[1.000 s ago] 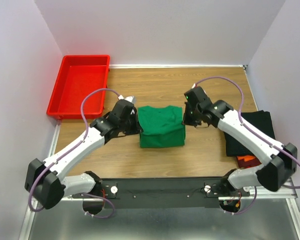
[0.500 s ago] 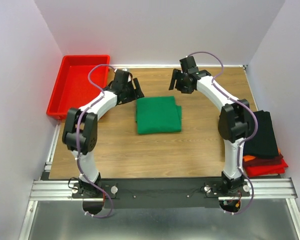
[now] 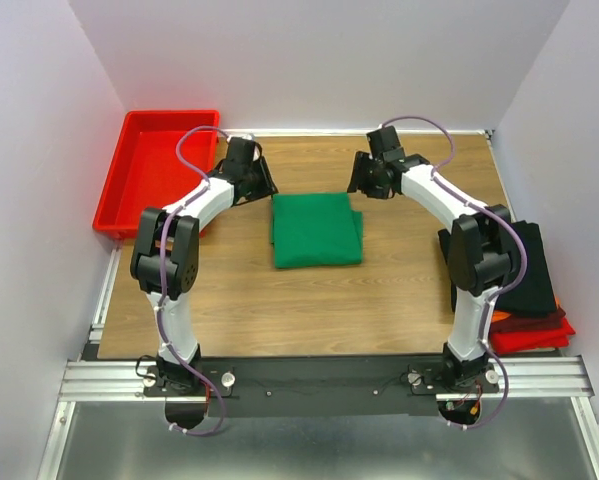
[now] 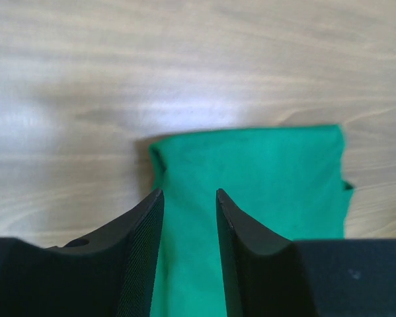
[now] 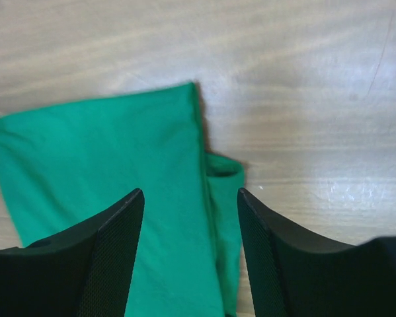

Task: Fold and stack the t-shirts
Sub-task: Fold the tshirt

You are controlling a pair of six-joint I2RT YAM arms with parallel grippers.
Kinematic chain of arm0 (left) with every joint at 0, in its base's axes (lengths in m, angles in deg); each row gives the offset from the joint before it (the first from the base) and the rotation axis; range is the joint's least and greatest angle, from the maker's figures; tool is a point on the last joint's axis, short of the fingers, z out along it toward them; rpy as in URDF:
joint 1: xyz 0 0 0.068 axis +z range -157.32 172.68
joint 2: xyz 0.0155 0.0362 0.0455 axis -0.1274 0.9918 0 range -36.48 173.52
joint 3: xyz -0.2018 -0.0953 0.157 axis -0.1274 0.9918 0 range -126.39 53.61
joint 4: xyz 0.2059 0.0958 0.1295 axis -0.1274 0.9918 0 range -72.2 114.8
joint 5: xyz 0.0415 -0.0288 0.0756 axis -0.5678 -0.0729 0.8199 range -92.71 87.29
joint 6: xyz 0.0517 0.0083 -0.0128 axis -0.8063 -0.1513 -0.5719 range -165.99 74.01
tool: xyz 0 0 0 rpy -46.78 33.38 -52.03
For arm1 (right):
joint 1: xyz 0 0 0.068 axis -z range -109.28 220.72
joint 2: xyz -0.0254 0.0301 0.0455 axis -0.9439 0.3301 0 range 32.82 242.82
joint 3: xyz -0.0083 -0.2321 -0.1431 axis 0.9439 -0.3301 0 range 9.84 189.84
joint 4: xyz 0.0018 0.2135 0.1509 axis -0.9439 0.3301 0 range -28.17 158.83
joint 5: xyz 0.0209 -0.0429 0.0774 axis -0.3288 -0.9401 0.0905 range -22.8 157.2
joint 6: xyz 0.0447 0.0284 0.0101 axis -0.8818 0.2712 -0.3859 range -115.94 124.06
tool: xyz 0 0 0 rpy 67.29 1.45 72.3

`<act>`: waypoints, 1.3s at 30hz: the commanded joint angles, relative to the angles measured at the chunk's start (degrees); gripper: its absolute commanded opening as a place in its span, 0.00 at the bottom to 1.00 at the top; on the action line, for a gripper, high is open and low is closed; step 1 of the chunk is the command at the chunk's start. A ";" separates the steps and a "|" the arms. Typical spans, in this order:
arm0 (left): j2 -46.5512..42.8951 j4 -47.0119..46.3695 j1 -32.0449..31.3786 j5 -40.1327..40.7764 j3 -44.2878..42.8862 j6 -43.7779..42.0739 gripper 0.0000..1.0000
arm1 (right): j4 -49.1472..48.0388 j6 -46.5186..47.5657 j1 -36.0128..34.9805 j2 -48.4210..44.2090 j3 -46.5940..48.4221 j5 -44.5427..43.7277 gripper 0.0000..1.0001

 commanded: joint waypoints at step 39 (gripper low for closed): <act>3.66 -1.08 -1.26 -3.74 6.41 -0.79 0.00 | -9.61 -3.70 -2.83 7.39 -7.43 4.07 0.52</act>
